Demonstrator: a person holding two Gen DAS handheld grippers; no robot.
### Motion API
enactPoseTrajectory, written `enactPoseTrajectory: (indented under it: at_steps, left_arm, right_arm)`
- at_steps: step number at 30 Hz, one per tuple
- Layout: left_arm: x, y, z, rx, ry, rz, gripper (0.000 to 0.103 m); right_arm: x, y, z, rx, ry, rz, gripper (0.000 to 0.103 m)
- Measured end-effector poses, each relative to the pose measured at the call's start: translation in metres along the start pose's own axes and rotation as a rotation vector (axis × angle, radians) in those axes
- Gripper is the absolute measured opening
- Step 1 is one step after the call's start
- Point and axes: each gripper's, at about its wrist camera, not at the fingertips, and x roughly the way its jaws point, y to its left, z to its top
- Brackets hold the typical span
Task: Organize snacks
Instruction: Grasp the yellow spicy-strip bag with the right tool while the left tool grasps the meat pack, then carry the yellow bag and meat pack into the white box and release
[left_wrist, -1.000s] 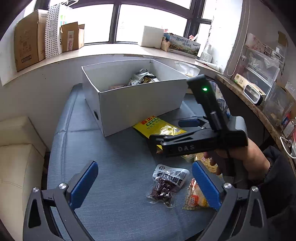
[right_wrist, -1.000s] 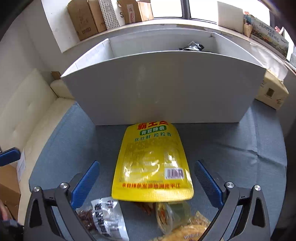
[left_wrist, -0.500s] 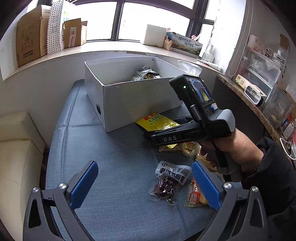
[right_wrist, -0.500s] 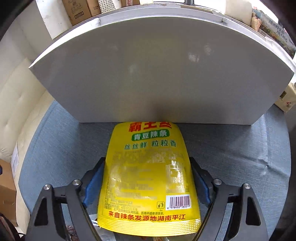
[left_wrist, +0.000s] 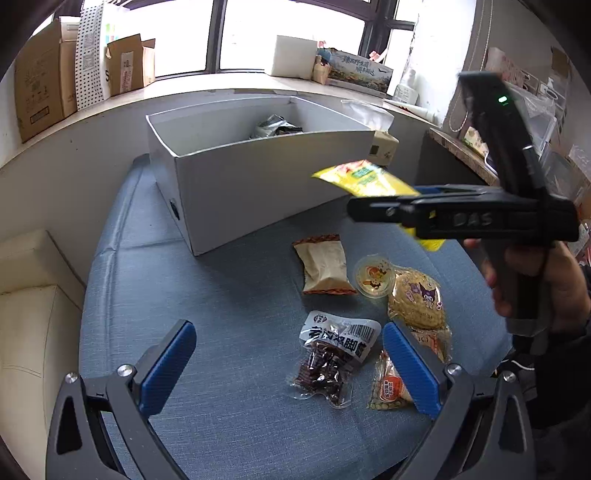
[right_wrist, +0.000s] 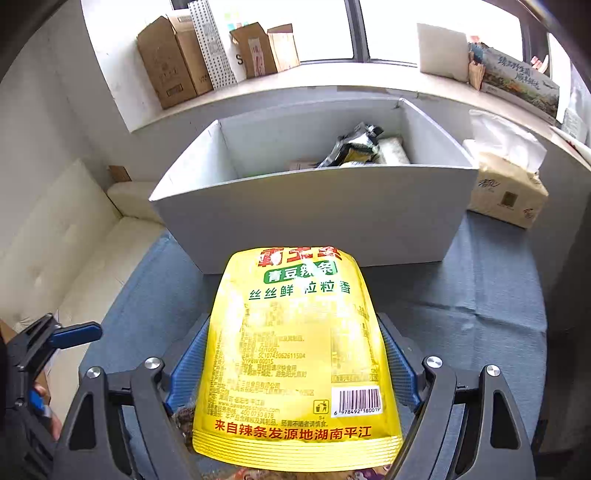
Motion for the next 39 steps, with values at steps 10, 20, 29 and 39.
enactPoseTrajectory:
  at_steps: [10, 20, 29, 39]
  left_arm:
    - [0.047, -0.036, -0.007, 0.178, 0.137, -0.007, 0.103]
    - [0.091, -0.052, -0.014, 0.234, 0.210, 0.098, 0.103]
    - [0.079, -0.026, -0.011, 0.101, 0.160, 0.040, 0.062]
    - [0.024, 0.003, 0.008, -0.031, 0.016, -0.032, 0.061]
  right_arm:
    - [-0.068, -0.017, -0.044, 0.093, -0.083, 0.003, 0.088]
    - [-0.072, -0.030, -0.075, 0.190, -0.081, 0.006, 0.088]
    - [-0.070, -0.028, -0.078, 0.201, -0.081, 0.017, 0.088]
    - [-0.067, -0.024, -0.077, 0.187, -0.077, 0.027, 0.088]
